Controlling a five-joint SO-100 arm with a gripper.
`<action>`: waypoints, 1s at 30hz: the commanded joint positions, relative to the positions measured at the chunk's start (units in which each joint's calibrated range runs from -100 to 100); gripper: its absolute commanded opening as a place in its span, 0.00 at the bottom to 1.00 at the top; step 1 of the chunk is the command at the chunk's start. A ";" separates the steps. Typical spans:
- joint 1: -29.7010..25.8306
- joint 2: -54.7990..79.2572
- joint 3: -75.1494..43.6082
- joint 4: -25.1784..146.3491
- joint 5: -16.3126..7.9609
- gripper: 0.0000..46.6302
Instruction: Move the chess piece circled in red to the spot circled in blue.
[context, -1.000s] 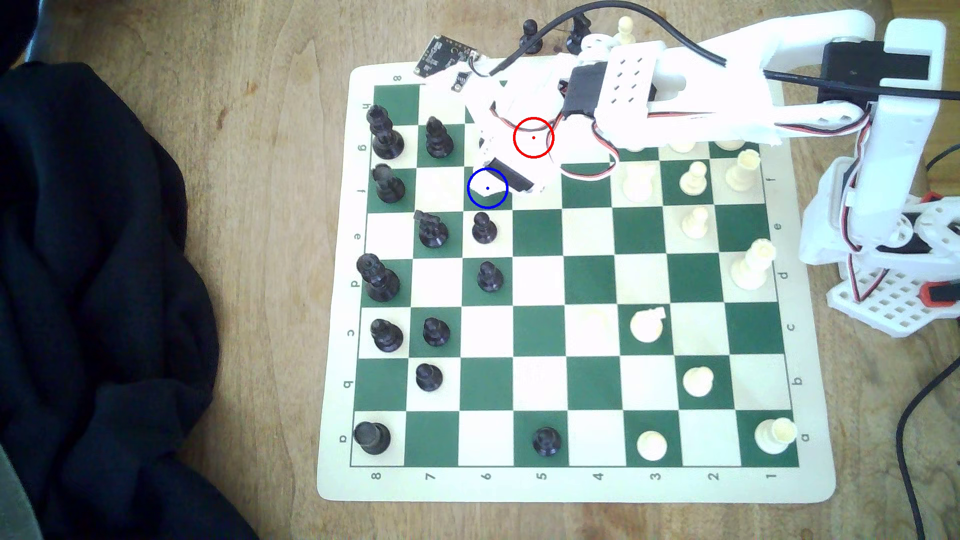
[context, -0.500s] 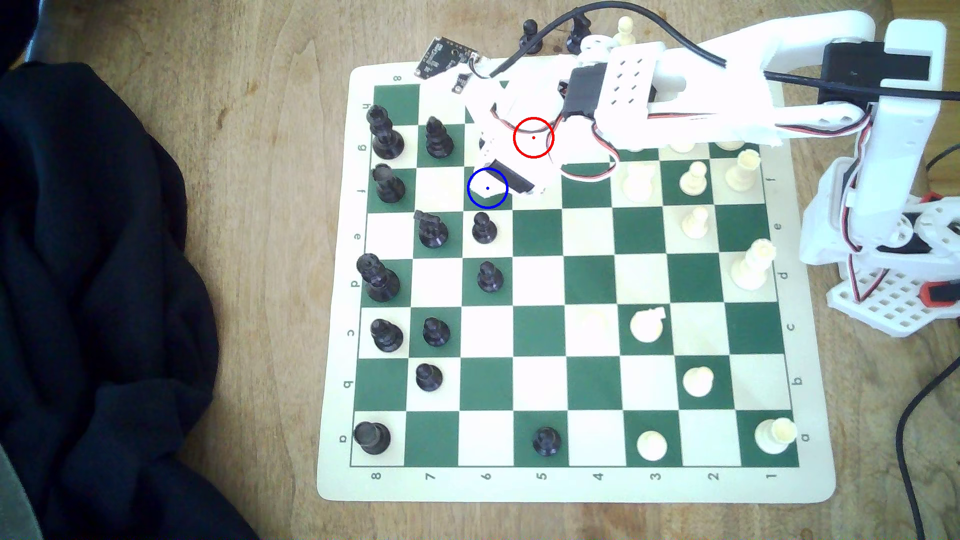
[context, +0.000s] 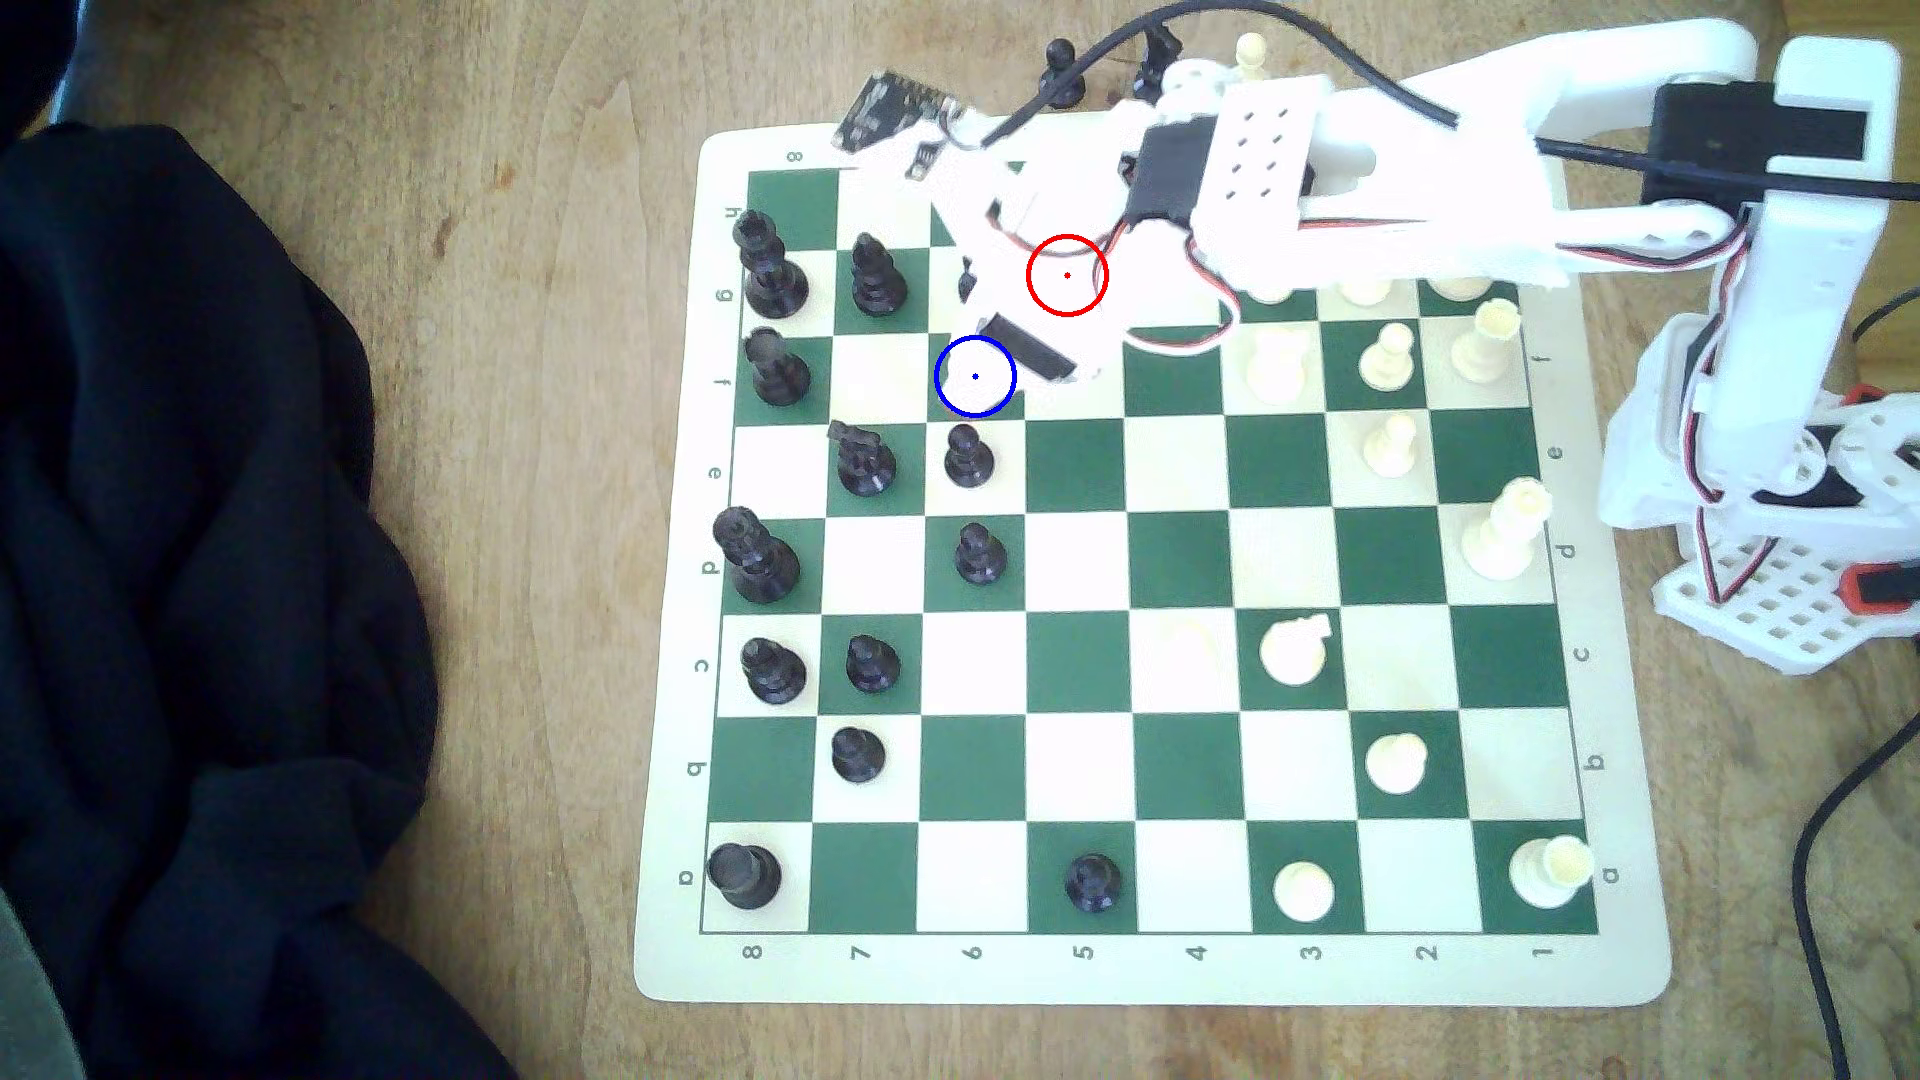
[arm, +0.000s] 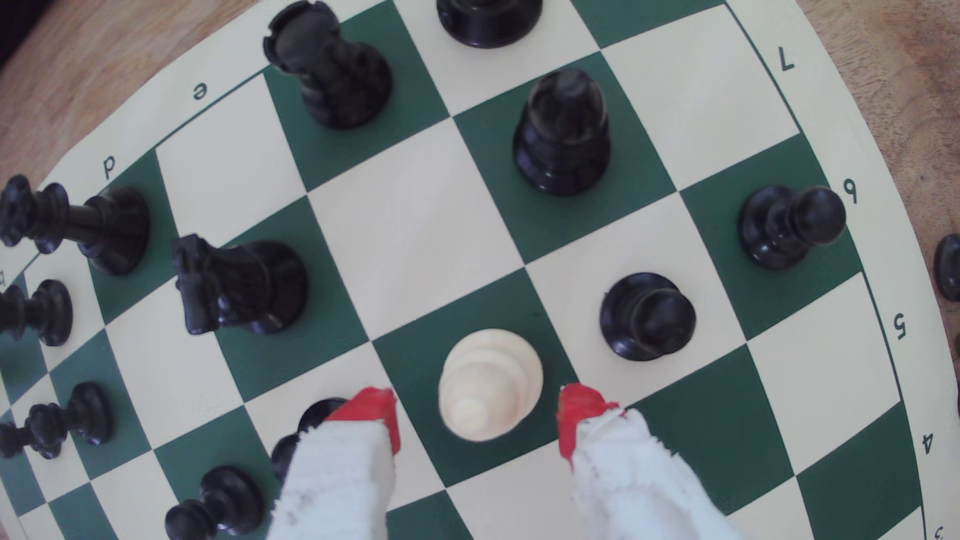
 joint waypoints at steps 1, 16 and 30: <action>0.72 -8.11 -3.60 1.07 0.05 0.36; -1.15 -29.08 7.82 10.98 0.73 0.37; -12.42 -63.55 38.10 19.91 1.51 0.35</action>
